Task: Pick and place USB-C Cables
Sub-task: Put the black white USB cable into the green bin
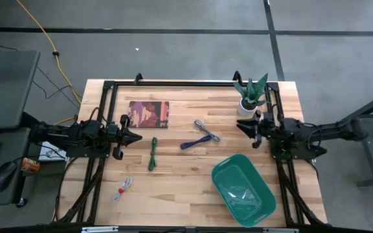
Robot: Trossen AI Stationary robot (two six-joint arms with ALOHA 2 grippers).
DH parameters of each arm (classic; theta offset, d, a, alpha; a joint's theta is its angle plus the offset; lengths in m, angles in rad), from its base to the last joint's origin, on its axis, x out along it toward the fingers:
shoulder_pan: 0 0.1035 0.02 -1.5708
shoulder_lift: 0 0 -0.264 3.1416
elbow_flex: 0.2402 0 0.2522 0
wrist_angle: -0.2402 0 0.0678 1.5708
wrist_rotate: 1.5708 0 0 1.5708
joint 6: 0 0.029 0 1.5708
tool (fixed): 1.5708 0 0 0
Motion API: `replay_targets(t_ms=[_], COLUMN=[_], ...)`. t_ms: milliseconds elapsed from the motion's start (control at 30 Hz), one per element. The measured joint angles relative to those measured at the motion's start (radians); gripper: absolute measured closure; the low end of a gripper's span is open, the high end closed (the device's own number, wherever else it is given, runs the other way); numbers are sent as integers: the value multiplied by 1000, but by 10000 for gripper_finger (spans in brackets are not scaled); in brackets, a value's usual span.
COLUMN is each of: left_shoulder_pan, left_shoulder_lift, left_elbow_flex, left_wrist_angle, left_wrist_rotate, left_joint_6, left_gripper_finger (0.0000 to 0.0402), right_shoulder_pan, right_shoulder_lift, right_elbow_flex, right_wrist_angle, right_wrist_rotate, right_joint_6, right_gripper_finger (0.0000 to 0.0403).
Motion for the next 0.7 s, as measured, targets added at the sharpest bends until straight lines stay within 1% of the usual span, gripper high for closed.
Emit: replay_targets(t_ms=[100, 200, 367, 467, 700], left_shoulder_pan=[0, 0, 0, 0, 0], left_shoulder_lift=[0, 0, 0, 0, 0], left_elbow_flex=[0, 0, 0, 0, 0], left_wrist_angle=[5, 5, 5, 5, 3], left_wrist_rotate=[0, 0, 0, 0, 0], left_joint_6=[0, 0, 0, 0, 0], left_gripper_finger=[401, 401, 401, 401, 401], right_shoulder_pan=[1, 3, 3, 3, -7], right_shoulder_lift=[157, 320, 581, 731, 1046], right_elbow_flex=[85, 196, 408, 525, 741], right_wrist_angle=[-9, -14, -180, -267, -514], right_wrist_rotate=[-14, -7, 40, 67, 191], right_joint_6=[33, 23, 8, 57, 193], right_gripper_finger=[249, 224, 218, 218, 218])
